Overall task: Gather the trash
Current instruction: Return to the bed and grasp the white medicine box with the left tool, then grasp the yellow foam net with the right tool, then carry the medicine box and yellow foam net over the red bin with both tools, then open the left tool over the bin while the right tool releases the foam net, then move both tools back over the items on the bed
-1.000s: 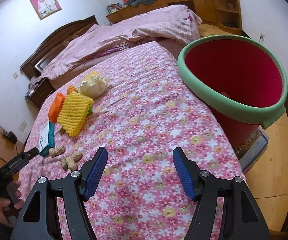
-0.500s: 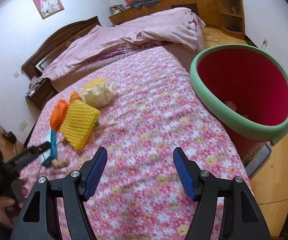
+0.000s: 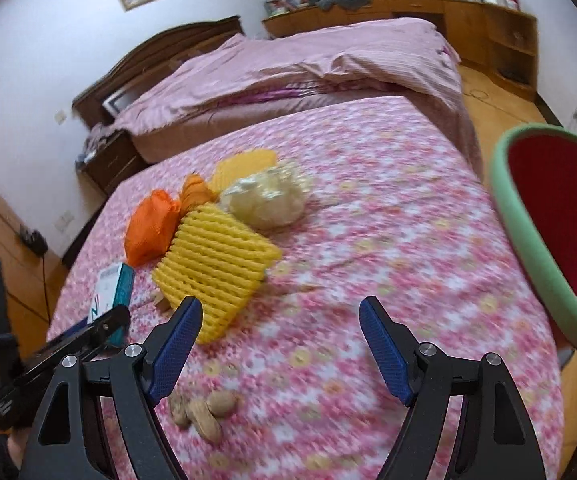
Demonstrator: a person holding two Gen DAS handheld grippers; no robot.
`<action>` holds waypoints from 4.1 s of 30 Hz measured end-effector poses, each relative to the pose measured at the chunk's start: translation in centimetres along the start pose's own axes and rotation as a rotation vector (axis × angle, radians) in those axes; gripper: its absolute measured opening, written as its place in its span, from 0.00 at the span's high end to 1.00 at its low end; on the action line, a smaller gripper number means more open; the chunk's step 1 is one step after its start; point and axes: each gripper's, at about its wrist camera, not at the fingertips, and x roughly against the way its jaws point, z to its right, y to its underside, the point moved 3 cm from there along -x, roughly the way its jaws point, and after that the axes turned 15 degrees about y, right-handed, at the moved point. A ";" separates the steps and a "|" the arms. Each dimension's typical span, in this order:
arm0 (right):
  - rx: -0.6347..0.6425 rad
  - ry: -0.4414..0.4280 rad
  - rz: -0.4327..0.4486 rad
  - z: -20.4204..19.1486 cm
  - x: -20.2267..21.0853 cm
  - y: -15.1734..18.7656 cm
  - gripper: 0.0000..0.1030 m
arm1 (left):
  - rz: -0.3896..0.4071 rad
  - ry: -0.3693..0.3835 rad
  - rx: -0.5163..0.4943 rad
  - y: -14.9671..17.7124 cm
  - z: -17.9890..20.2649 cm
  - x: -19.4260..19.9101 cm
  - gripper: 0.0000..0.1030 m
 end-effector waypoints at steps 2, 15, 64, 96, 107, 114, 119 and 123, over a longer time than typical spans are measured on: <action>0.020 0.009 0.001 -0.9 -0.6 0.0 0.21 | 0.004 0.001 -0.015 0.1 0.0 0.1 0.41; -0.040 -0.066 -0.002 -1.9 -2.1 -1.7 0.25 | 0.038 0.081 -0.017 0.4 0.3 1.5 0.51; -0.339 0.049 0.304 15.1 13.9 0.9 0.93 | 0.015 0.372 -0.249 1.2 17.6 6.8 0.51; -0.536 0.297 0.249 29.4 8.5 2.9 0.93 | -0.189 0.502 -0.508 3.0 36.1 -6.9 0.51; -0.551 0.303 0.211 30.1 6.8 2.8 0.89 | -0.218 0.495 -0.532 3.7 37.3 -9.1 0.47; -0.563 0.283 0.209 29.9 6.9 2.9 0.74 | -0.208 0.490 -0.500 3.4 36.8 -8.9 0.44; -0.560 0.273 0.220 29.5 7.5 3.1 0.74 | -0.199 0.477 -0.483 3.1 35.9 -8.0 0.44; -0.560 0.271 0.227 29.2 8.2 3.3 0.74 | -0.192 0.473 -0.458 2.7 35.0 -7.2 0.44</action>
